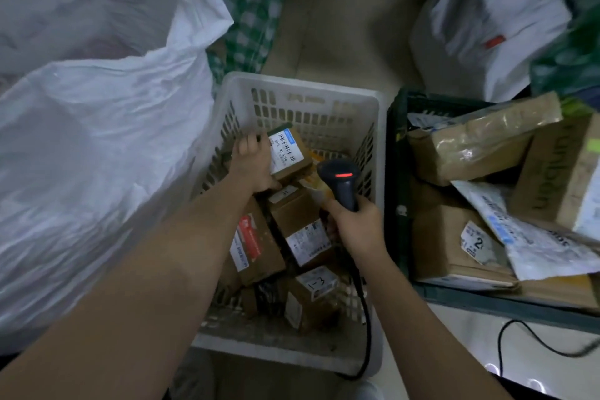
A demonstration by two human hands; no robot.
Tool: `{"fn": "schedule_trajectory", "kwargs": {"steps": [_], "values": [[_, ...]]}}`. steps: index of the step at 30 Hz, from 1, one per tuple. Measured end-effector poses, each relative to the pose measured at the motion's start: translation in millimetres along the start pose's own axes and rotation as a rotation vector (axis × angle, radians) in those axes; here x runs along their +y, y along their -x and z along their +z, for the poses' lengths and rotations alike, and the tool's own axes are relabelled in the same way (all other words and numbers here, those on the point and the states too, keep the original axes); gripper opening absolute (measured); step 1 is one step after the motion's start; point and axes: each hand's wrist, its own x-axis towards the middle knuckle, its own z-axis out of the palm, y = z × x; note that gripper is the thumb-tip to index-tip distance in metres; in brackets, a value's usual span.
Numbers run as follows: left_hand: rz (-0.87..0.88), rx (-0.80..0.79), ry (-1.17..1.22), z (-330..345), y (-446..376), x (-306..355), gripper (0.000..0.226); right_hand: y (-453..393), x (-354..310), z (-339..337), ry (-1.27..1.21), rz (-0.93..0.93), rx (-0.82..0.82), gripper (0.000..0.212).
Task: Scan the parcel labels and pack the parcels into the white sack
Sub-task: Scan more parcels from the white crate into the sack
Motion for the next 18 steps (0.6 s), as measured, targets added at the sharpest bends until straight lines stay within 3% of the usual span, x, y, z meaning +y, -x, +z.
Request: {"fn": "schedule_trajectory", "kwargs": {"steps": [9, 14, 18], "values": [[-0.035, 0.171, 0.355, -47.6, 43.3, 18.2, 0.124, 9.6, -17.4, 1.4, -0.121, -0.135, 0.146, 0.009], [-0.048, 0.172, 0.44, -80.8, 111.5, 44.0, 0.136, 44.6, -47.0, 4.6, -0.307, -0.149, 0.21, 0.04], [-0.092, 0.18, 0.546, -99.4, 163.7, 56.1, 0.129, 88.5, -74.1, 7.4, -0.388, -0.264, 0.282, 0.046]]}}
